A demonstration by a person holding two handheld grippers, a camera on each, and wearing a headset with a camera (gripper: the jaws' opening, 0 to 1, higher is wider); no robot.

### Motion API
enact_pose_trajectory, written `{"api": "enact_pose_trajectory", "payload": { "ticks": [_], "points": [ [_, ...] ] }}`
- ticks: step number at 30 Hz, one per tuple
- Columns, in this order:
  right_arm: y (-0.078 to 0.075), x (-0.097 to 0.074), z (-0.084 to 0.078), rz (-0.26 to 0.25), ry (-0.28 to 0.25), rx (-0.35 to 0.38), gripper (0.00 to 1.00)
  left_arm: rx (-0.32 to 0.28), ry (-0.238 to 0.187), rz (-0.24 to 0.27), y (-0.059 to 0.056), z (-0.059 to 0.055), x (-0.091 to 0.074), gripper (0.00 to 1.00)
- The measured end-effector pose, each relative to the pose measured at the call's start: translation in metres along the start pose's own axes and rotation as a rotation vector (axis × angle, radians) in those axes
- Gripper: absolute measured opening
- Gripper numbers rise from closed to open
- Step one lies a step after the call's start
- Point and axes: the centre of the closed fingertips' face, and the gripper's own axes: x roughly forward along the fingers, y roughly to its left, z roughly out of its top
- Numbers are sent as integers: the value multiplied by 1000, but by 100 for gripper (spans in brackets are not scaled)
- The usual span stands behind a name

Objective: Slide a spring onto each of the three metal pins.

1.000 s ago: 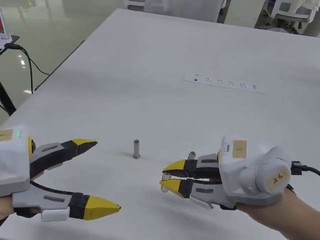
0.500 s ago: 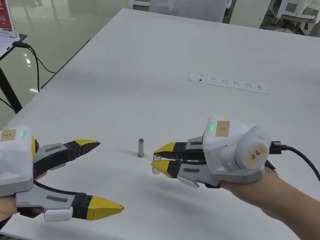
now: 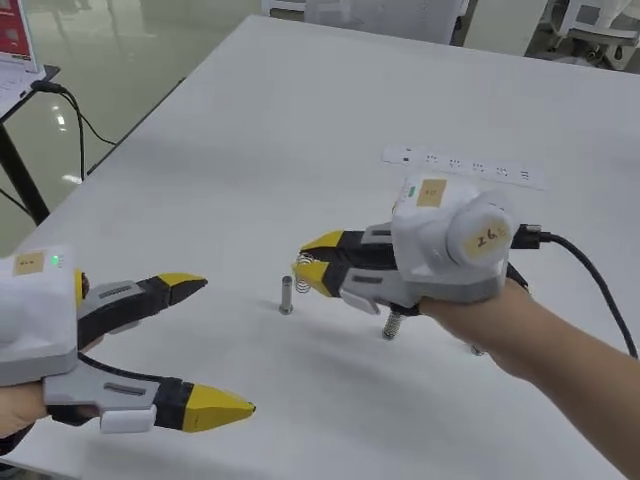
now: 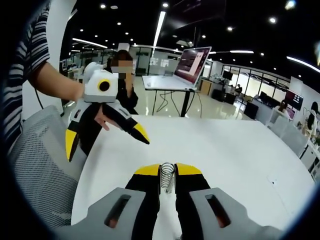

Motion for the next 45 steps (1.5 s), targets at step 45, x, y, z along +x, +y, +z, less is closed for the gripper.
{"api": "enact_pose_trajectory", "payload": {
  "ticks": [45],
  "points": [
    [-9,43,-41,2,104,82,7,12,-6,-19,14,8,16,93]
  ]
}}
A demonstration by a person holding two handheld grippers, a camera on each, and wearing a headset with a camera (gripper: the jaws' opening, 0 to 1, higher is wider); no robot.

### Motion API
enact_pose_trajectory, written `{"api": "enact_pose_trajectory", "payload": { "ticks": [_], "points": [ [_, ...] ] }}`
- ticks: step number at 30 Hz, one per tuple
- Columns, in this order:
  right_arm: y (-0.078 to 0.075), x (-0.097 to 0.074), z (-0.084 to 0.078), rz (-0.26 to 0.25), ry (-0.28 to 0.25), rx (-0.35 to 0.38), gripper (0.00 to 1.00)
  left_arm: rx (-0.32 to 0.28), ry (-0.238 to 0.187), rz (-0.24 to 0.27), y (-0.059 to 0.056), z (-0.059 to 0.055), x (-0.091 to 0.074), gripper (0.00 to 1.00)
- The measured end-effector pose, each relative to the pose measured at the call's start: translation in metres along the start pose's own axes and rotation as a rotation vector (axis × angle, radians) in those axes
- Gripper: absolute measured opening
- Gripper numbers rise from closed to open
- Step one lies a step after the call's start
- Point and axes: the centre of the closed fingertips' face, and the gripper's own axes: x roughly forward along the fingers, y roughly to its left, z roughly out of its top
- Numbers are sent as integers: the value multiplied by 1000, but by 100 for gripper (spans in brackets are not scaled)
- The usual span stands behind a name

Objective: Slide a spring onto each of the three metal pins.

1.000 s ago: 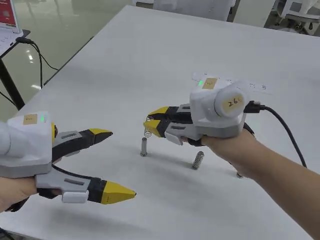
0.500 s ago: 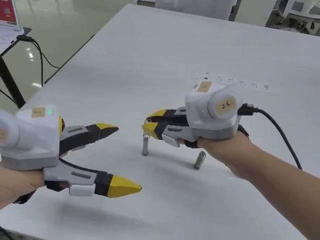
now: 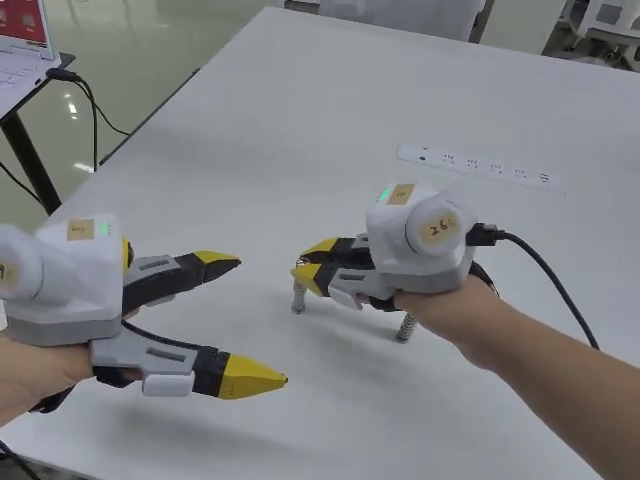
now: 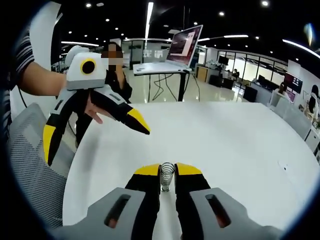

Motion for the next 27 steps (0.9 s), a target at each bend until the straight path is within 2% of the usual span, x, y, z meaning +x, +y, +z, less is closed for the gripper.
{"api": "enact_pose_trajectory", "payload": {
  "ticks": [7,27],
  "points": [
    [2,7,-12,12,54,-26,8,-2,-2,0,0,0,1,93],
    [7,14,-28,25,121,-36,8,-6,-2,1,-2,0,1,92]
  ]
}}
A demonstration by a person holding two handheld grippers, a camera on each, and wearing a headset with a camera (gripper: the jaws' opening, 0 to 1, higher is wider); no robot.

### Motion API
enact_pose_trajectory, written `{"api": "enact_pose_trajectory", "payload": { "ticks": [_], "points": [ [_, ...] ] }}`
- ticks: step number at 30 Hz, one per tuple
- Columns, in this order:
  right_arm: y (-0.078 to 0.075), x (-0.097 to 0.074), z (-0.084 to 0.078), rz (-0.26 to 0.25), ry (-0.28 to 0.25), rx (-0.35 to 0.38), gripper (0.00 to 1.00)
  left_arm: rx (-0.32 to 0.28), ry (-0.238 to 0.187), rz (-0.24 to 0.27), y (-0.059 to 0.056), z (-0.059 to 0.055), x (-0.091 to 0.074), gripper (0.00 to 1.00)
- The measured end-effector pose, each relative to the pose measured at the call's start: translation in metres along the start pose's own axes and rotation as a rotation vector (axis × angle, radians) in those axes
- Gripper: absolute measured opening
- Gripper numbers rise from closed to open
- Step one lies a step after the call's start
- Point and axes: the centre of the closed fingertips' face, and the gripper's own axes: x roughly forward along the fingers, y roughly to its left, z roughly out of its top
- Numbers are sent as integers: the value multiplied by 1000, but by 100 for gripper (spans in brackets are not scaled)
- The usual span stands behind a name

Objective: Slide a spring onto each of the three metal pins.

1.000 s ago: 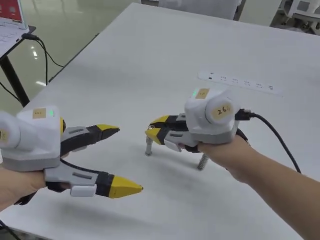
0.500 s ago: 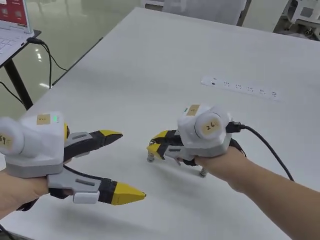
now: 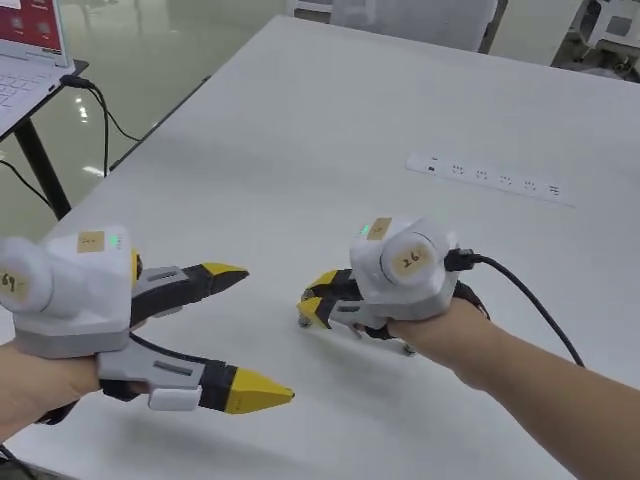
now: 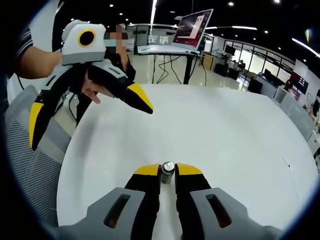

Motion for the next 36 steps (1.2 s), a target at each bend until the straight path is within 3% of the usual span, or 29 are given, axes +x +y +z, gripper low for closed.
{"api": "enact_pose_trajectory", "payload": {
  "ticks": [5,10,20,26,28,35,36],
  "points": [
    [-1,0,-2,2,6,14,11,-1,-1,3,0,0,-1,92],
    [-5,-6,6,-14,-22,32,16,-3,-5,4,1,4,0,91],
    [-11,-34,16,-43,-90,58,22,7,-17,2,0,16,7,91],
    [-13,-53,13,-61,-124,81,30,11,-14,-4,-3,19,13,92],
    [-11,-59,15,-53,-159,111,34,12,-9,-6,-3,19,15,91],
    [-9,-77,1,-89,-186,141,42,12,4,-3,-5,18,18,91],
    [-11,-82,-4,-113,-193,148,44,12,3,-1,-5,19,18,91]
  ]
}}
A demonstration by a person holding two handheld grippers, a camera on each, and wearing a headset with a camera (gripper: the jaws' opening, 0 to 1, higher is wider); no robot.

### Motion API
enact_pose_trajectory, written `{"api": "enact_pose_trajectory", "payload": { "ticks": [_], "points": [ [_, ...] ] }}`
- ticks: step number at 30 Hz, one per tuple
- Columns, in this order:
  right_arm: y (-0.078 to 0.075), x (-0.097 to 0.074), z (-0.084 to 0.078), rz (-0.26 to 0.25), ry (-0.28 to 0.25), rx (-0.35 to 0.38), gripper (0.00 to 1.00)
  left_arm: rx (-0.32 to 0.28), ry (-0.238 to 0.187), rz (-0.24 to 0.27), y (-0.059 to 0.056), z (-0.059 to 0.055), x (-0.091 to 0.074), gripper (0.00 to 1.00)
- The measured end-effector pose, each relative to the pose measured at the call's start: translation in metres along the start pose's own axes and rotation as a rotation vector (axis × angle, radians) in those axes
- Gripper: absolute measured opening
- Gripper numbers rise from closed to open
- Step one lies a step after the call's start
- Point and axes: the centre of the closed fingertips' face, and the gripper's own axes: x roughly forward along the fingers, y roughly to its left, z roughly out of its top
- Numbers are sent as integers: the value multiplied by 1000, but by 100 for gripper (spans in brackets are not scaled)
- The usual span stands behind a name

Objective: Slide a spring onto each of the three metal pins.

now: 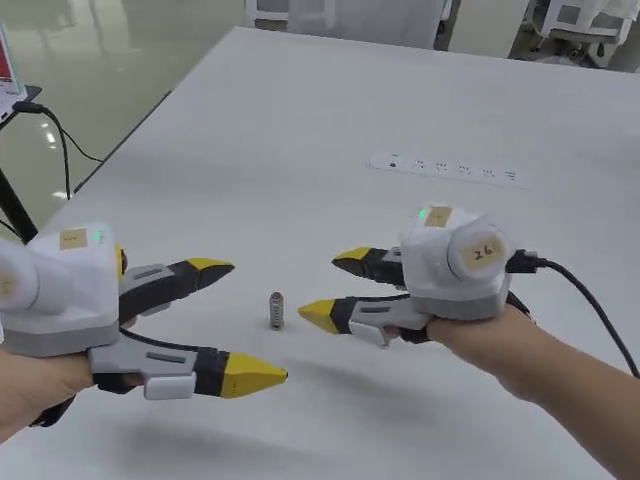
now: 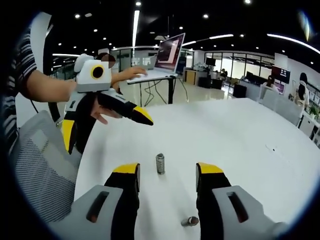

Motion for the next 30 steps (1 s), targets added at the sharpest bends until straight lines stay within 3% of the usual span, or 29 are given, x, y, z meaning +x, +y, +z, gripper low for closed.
{"api": "enact_pose_trajectory", "payload": {
  "ticks": [4,13,17,22,30],
  "points": [
    [-7,-17,-7,-63,-46,29,54,1,-6,7,0,2,2,92],
    [-11,-45,-13,-100,-80,49,66,11,-10,20,-1,6,7,94],
    [-10,-54,-13,-116,-99,53,76,21,-6,30,0,7,8,94],
    [-9,-66,-21,-129,-103,57,79,26,-8,38,0,8,8,95],
    [-20,-97,-35,-203,-122,102,89,44,6,44,-2,6,8,98]
  ]
}}
